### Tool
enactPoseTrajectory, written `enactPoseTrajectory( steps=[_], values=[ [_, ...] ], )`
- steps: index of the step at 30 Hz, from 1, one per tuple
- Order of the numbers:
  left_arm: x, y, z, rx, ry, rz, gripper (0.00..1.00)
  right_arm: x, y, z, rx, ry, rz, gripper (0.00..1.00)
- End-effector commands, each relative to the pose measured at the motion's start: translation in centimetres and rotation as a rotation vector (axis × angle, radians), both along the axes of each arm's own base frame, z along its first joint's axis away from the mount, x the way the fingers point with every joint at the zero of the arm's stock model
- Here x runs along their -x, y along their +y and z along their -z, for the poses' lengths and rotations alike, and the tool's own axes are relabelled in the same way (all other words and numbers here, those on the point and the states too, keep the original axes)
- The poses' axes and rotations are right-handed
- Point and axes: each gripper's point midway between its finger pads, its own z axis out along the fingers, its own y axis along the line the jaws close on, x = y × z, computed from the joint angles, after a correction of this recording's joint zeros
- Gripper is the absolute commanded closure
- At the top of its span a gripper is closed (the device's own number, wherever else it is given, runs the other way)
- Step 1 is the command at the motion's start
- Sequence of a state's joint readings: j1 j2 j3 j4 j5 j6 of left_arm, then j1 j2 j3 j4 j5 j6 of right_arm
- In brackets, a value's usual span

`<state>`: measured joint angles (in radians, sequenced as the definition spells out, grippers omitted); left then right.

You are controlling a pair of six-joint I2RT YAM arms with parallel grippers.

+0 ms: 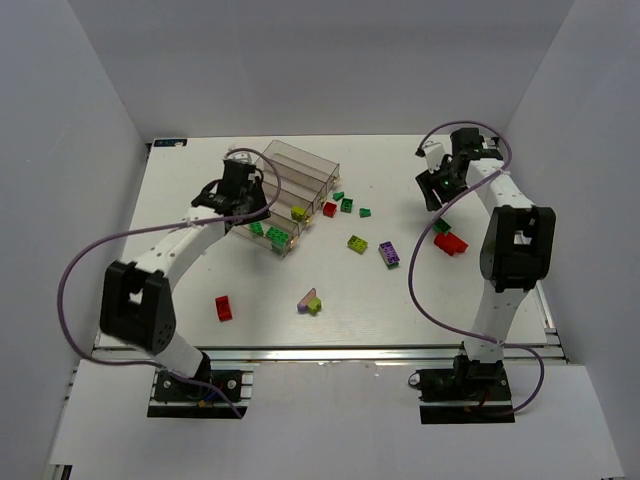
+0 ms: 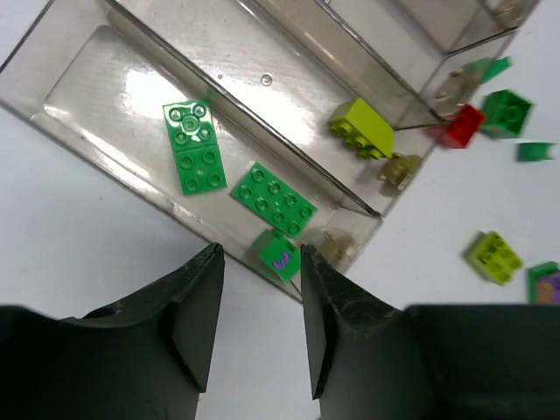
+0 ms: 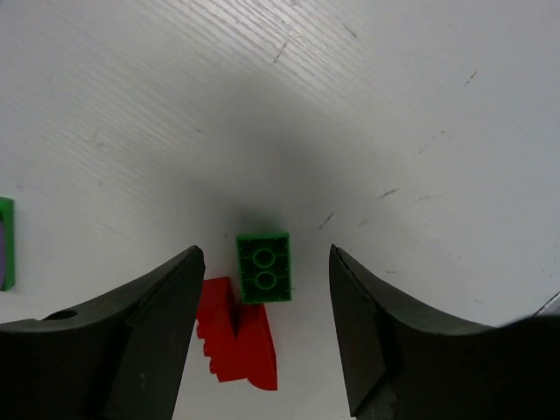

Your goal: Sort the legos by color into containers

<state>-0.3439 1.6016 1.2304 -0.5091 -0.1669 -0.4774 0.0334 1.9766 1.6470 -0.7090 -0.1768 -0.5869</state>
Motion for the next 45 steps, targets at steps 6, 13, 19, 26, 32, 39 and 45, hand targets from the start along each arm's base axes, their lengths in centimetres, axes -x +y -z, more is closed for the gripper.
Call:
enactPoseTrajectory(
  steps=[6, 13, 19, 26, 32, 39, 45],
  values=[
    [3.4, 1.5, -5.5, 0.152, -0.211, -0.082, 0.36, 0.3, -2.1, 2.1, 0.128, 0.084, -0.044, 0.38],
    [6.0, 2.6, -4.6, 0.212, -0.229, -0.137, 0.32, 2.4, -1.6, 4.3, 0.103, 0.195, -0.101, 0.38],
    [6.8, 2.7, -4.5, 0.241, -0.241, -0.15, 0.31, 3.0, -2.2, 6.1, 0.132, 0.223, -0.102, 0.39],
    [7.3, 2.5, -4.9, 0.278, -0.273, -0.149, 0.31, 2.7, -2.4, 7.1, 0.137, 0.221, -0.118, 0.44],
    [7.8, 2.9, -5.0, 0.297, -0.29, -0.172, 0.31, 2.6, -2.2, 7.3, 0.121, 0.219, -0.147, 0.64],
    [8.1, 3.4, -6.3, 0.303, -0.34, -0.188, 0.31, 1.0, 1.4, 2.9, -0.018, 0.111, -0.261, 0.97],
    [8.2, 3.6, -6.7, 0.312, -0.36, -0.199, 0.31, 2.4, 11.0, -4.2, -0.243, 0.009, -0.523, 1.0]
  ],
)
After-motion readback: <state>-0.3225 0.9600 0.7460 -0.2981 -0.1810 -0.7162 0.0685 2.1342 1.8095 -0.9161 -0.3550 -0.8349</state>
